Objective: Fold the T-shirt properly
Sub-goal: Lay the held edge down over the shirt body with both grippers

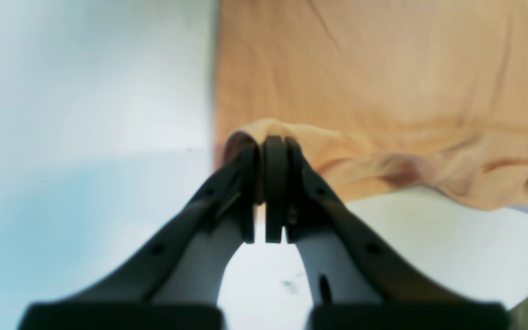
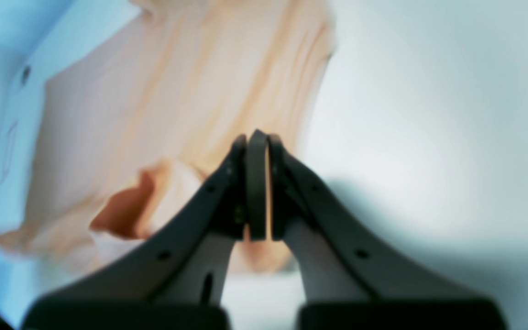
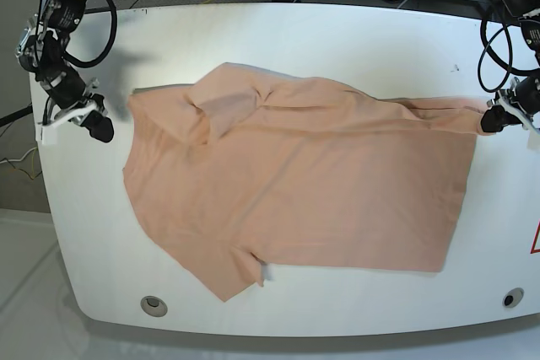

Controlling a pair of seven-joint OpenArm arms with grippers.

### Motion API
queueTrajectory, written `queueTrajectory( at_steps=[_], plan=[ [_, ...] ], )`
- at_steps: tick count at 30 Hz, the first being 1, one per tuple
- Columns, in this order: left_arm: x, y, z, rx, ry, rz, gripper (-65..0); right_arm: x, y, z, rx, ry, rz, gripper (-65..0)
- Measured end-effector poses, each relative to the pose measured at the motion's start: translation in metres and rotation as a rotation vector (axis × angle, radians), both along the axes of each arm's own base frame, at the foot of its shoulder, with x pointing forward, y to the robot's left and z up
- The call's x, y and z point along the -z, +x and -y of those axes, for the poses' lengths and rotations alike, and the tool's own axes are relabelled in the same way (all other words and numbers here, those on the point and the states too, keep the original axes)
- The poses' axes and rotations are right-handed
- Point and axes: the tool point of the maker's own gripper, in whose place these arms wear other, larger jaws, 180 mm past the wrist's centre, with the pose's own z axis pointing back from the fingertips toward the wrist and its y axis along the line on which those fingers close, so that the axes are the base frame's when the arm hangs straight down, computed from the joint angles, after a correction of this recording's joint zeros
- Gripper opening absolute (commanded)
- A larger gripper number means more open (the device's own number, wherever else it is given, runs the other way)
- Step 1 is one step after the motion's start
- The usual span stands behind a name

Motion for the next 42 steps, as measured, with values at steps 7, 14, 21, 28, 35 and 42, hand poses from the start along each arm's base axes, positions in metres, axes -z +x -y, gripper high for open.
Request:
queueTrajectory(
  at_steps=[7, 14, 21, 28, 35, 42],
  plan=[
    [-0.008, 0.012, 0.001, 0.001, -0.009, 0.035, -62.5, -0.001, 0.013, -0.008, -0.03, -0.006, 0.019, -65.0],
    [-0.011, 0.018, -0.001, -0.016, -0.01, 0.052, -62.9, 0.006, 0.019, -0.002, -0.021, -0.066, -0.013, -65.0],
    [-0.017, 0.035, -0.002, -0.029, -0.029, 0.082, -63.7, 0.004, 0.035, -0.005, -0.036, -0.095, -0.008, -65.0],
    [-0.006, 0.041, 0.008, -0.015, -0.039, 0.059, -65.0, -0.004, 0.05, -0.013, -0.052, -0.086, 0.027, -65.0],
    [0.0, 0.04, 0.005, -0.025, -0.02, 0.046, -65.0, 0.017, 0.051, -0.028, -0.11, -0.122, -0.042, -65.0],
    [-0.002, 0.043, 0.004, -0.034, -0.036, 0.059, -65.0, 0.034, 0.052, -0.051, -0.168, -0.111, -0.078, -65.0]
  ],
)
